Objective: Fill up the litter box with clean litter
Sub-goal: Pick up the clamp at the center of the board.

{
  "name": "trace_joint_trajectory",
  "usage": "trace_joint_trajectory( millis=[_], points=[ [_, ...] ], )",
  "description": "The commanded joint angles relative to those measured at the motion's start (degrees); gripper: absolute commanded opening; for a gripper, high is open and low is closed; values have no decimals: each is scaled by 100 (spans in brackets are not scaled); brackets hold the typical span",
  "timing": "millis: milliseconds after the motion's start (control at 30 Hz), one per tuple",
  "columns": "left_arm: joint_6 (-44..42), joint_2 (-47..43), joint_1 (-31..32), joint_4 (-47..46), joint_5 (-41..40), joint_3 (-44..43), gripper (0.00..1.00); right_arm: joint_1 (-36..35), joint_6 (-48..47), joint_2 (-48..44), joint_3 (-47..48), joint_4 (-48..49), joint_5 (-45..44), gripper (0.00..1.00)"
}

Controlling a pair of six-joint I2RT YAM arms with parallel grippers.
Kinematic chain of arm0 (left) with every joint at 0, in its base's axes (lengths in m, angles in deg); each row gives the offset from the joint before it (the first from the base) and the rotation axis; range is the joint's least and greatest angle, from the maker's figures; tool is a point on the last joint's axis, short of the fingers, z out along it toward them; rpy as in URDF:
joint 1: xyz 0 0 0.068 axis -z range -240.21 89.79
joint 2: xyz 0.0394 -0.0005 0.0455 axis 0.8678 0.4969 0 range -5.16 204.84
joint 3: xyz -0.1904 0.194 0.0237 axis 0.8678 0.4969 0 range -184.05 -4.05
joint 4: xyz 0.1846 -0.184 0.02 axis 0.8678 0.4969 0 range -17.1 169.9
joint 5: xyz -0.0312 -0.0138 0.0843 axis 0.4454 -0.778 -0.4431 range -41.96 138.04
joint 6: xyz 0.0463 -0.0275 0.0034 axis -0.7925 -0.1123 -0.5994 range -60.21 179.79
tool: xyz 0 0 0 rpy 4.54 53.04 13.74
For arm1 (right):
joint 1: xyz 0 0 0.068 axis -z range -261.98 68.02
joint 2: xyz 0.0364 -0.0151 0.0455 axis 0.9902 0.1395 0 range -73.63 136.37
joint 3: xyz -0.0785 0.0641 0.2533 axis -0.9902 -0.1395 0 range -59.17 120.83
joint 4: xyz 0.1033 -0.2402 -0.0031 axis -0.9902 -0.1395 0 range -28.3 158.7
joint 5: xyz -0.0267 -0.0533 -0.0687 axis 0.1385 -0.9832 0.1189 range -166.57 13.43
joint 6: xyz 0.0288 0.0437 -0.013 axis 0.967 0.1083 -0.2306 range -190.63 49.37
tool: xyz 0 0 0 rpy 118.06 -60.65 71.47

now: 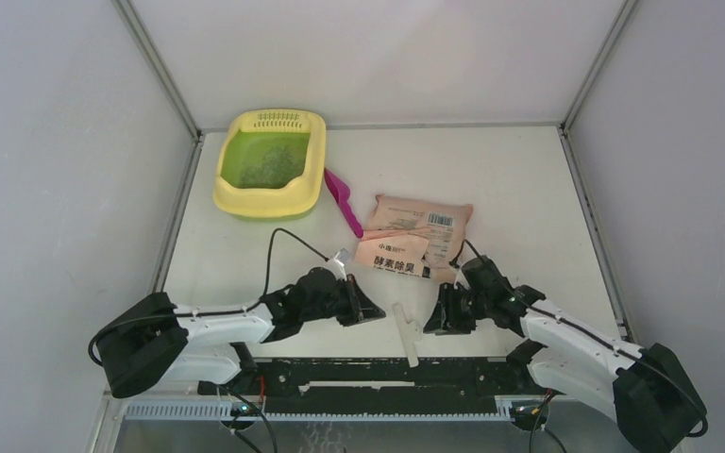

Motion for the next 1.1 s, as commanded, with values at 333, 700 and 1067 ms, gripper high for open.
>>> trace_joint_trajectory(
  millis=[333,700,1067],
  points=[
    [-324,-116,14,857,-346,35,48,-552,239,941,33,1843,-13,35],
    [-177,-169,17,288,-191,265,62,-652,265,1187,40,2125,197,0],
    [43,-562,13,-1456,128,616,62,61,817,-363,90,2139,1604,0]
  ],
)
